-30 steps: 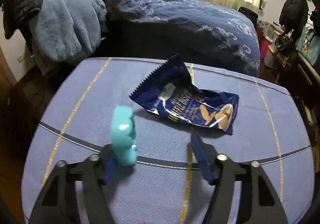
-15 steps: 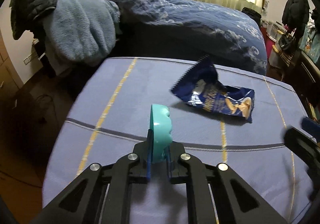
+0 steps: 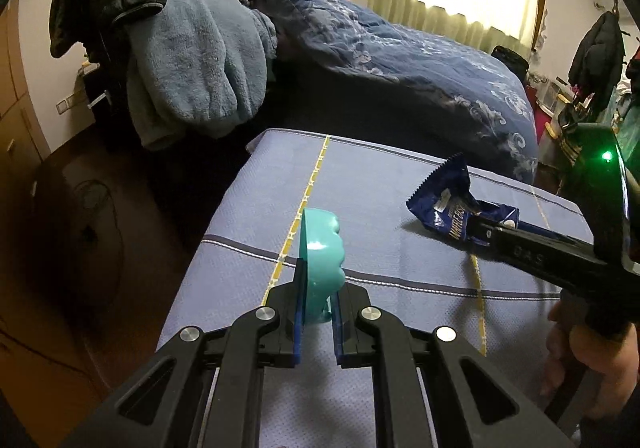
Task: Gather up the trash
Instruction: 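Grasp the teal soap dish with left tool while right tool grasps blue snack bag, then carry soap dish and snack bag over the wastebasket and open both tools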
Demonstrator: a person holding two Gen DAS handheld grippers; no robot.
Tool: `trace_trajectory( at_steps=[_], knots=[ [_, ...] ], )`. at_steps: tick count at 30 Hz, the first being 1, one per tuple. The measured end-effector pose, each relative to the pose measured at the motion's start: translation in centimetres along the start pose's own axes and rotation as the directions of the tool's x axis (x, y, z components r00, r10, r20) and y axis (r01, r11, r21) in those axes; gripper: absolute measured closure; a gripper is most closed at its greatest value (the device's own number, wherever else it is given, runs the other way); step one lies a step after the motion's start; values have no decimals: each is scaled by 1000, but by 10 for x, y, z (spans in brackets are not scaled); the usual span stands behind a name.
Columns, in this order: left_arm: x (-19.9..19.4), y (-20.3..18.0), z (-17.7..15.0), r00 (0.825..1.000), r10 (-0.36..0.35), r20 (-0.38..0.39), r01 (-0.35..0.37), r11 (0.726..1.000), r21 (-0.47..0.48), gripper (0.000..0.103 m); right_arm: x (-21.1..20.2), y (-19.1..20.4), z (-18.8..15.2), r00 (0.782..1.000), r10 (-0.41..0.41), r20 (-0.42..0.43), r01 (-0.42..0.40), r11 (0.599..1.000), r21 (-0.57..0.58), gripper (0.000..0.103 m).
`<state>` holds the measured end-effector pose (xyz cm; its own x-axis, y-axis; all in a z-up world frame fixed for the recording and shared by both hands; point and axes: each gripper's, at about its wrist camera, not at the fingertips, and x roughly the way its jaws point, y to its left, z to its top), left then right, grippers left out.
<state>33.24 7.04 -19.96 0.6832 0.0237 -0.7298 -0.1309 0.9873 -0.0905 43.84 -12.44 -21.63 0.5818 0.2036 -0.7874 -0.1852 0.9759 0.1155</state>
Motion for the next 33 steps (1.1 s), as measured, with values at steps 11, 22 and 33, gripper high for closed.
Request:
trace_trajectory(
  at_steps=[11,22,33],
  knots=[
    [-15,-8,-9,1000,-17,4,17,1000,0,92,-39,-5,-11,998,38,41,-37,999,-19,89],
    [-55,-43,-25,999,-44,27,43,998,55,92,-120,-42,-53,987,78,143,-85,995,42,91],
    [-88,-94,-41,995,-85,60,76,987,145,92,-197,-89,-100,967,45,251,-76,991,114,91]
  ],
)
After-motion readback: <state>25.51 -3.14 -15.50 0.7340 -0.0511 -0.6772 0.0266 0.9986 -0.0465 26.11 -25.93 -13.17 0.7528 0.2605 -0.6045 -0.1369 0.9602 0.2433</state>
